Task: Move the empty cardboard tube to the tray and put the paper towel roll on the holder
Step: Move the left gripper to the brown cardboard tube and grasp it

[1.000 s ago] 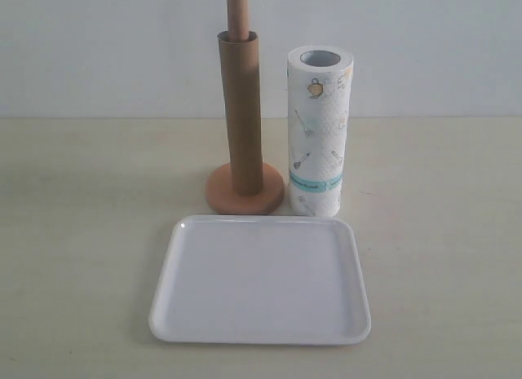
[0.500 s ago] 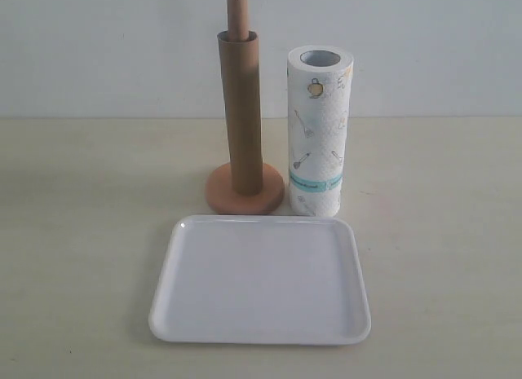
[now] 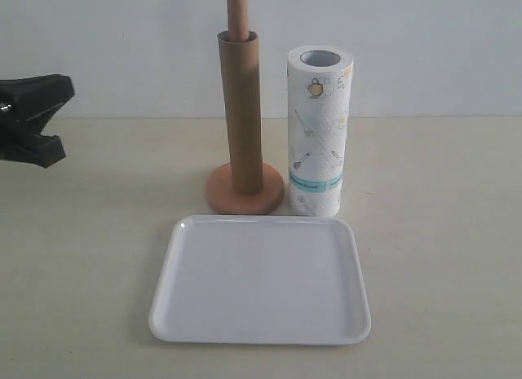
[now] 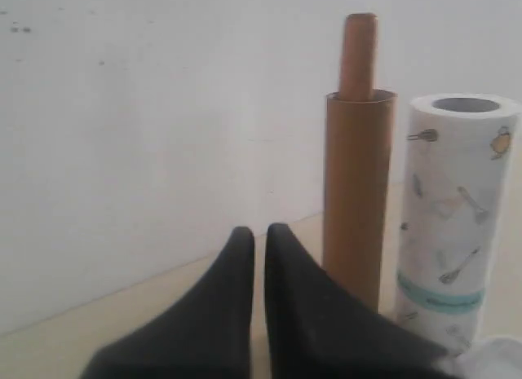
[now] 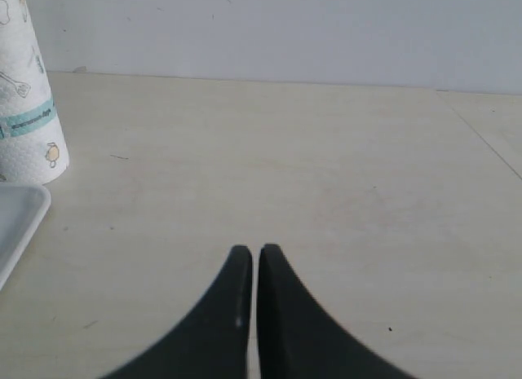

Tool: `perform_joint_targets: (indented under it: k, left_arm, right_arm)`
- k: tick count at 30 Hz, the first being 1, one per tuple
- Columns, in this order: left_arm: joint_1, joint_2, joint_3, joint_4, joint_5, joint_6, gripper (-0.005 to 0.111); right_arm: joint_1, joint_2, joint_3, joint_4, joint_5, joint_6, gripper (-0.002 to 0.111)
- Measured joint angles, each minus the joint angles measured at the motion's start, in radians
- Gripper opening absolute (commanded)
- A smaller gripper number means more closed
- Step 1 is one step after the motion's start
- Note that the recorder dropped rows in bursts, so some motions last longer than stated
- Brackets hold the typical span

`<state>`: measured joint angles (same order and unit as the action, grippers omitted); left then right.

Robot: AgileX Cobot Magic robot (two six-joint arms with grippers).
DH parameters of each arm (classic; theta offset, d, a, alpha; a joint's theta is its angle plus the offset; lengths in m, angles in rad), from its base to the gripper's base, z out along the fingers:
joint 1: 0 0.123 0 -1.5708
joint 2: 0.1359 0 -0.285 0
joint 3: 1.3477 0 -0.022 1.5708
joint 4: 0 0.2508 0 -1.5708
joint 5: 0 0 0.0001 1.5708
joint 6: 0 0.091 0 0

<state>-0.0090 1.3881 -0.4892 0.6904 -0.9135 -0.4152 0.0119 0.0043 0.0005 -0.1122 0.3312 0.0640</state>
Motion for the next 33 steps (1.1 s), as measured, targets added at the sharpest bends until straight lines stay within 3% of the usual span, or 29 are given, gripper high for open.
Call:
perform_joint_targets:
  k: [6, 11, 14, 18, 21, 28, 33]
  left_arm:
    - [0.0, 0.172, -0.103, 0.101, -0.16, -0.033, 0.004]
    - [-0.001, 0.291, -0.187, 0.203, -0.194, -0.121, 0.008]
    - [-0.022, 0.352, -0.229, 0.233, -0.194, -0.16, 0.024]
    - [-0.087, 0.433, -0.294, 0.239, -0.194, -0.172, 0.06]
    - [-0.138, 0.485, -0.353, 0.229, -0.194, -0.175, 0.073]
    - [-0.214, 0.574, -0.471, 0.115, -0.175, -0.175, 0.074]
    - [-0.26, 0.636, -0.578, 0.104, -0.062, -0.175, 0.074]
  right_arm:
    - [0.0, 0.0, 0.0, 0.0, 0.0, 0.0, 0.002]
    - [0.0, 0.0, 0.0, 0.0, 0.0, 0.0, 0.002]
    - [0.0, 0.0, 0.0, 0.0, 0.0, 0.0, 0.002]
    - [0.0, 0.0, 0.0, 0.0, 0.0, 0.0, 0.002]
    - [0.0, 0.0, 0.0, 0.0, 0.0, 0.0, 0.002]
    - [0.0, 0.0, 0.0, 0.0, 0.0, 0.0, 0.002]
    - [0.0, 0.0, 0.0, 0.0, 0.0, 0.0, 0.002]
